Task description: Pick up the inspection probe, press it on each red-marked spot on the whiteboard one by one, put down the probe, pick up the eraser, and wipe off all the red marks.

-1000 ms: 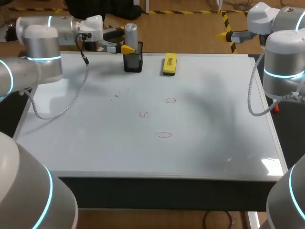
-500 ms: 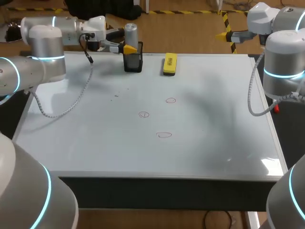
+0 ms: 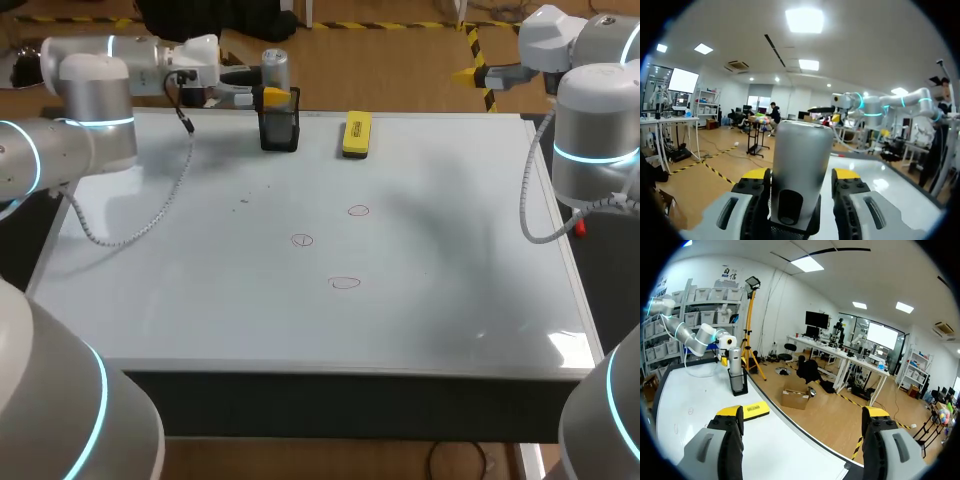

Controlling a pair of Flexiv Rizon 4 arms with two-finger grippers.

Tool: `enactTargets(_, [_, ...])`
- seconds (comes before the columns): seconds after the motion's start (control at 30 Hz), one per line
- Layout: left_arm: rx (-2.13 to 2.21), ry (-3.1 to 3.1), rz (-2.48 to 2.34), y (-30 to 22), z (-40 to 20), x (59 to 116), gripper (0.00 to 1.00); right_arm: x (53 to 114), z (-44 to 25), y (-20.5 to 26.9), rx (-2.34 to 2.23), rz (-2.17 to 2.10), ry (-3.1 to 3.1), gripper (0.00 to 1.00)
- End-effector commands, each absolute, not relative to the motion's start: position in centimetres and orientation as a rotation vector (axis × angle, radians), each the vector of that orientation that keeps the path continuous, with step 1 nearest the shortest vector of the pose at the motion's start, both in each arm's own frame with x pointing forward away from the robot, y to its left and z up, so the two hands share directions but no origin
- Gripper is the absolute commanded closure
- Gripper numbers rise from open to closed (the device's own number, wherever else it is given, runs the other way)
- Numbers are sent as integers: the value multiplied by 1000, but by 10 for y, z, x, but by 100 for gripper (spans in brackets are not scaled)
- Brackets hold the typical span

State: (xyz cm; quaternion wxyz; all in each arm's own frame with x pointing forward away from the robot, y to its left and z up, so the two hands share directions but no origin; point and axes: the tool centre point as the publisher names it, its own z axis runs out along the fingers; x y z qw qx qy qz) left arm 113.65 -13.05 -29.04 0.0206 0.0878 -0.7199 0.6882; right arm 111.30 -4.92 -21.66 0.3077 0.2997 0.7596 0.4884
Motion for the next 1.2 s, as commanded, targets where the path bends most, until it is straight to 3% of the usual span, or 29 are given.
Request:
enactTargets(0.03, [278, -2237, 2141, -127, -291, 1135, 58, 1114, -217, -49, 792, 1291, 2010, 0])
enactTargets(0.17, [281, -2241, 2144, -124, -292, 1135, 95, 1114, -217, -49, 792, 1291, 2010, 0])
enactTargets(0.2, [281, -2242, 2145, -124, -291, 1135, 99, 1114, -217, -49, 792, 1291, 2010, 0])
enactTargets(1.2, [210, -2253, 2227, -131, -245, 1133, 100, 1114, -217, -49, 792, 1291, 2010, 0])
